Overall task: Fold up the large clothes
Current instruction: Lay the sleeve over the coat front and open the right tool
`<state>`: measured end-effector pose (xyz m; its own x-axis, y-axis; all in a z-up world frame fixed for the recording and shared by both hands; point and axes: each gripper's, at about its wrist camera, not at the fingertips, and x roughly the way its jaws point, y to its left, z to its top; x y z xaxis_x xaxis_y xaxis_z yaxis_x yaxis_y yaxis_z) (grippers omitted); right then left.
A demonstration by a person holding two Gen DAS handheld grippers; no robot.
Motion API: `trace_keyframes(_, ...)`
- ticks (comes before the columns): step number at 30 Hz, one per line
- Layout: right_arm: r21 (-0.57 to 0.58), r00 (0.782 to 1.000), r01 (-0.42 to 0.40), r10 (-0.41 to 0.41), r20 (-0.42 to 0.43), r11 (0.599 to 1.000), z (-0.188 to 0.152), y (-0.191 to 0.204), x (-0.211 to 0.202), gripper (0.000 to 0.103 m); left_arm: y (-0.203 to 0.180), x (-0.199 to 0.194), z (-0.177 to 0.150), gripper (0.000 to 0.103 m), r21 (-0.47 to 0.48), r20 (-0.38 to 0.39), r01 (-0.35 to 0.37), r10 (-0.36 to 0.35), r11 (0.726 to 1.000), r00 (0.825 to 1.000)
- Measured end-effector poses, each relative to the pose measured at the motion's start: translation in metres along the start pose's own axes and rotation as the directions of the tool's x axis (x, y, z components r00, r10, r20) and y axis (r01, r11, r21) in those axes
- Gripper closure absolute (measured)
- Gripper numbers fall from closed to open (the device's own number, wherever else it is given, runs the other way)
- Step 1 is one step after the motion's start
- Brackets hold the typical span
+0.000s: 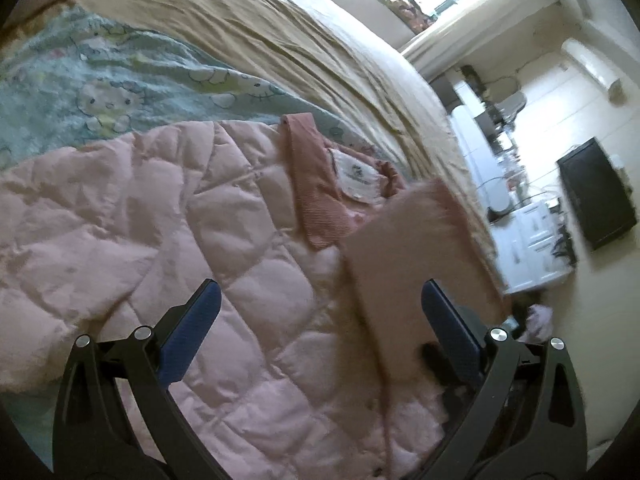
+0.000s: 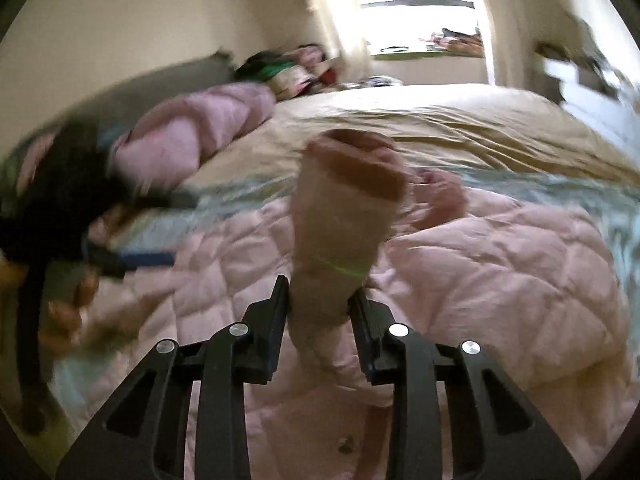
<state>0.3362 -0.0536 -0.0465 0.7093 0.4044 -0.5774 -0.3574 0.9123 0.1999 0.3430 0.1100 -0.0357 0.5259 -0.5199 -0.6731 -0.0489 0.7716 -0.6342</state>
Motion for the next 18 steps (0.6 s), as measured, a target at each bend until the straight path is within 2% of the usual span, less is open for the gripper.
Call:
trace_keyframes(4, -0.138, 0.998, -0.002, -0.007, -0.061, 0.99, -0.011, 0.027, 0.01, 0.077, 0.003, -0.002, 0.001, 0.009, -0.033, 0.01, 0.069, -0.069, 0.997, 0.998)
trace_keyframes(9, -0.2, 0.992, -0.031, 0.005, -0.127, 0.979, -0.026, 0.042, 0.024, 0.074, 0.008, 0.01, -0.002, 0.009, -0.048, -0.023, 0.063, -0.064, 0.997, 0.998)
trace_keyframes(12, -0.211, 0.988, -0.049, 0.017, -0.152, 0.976, -0.027, 0.049, 0.029, 0.069, 0.015, 0.024, -0.006, 0.009, -0.066, -0.061, 0.039, -0.043, 0.997, 0.997)
trace_keyframes(17, -0.189, 0.982, -0.112, 0.08, -0.168, 0.976, -0.026, 0.051, 0.023, 0.049, 0.024, 0.043, -0.014, 0.009, -0.092, -0.108, 0.025, -0.034, 0.995, 0.994)
trace_keyframes(18, -0.189, 0.984, -0.106, 0.075, -0.164, 0.976, -0.027, 0.05, 0.021, 0.048, 0.025, 0.045, -0.015, 0.009, -0.094, -0.112, 0.026, -0.037, 0.995, 0.993)
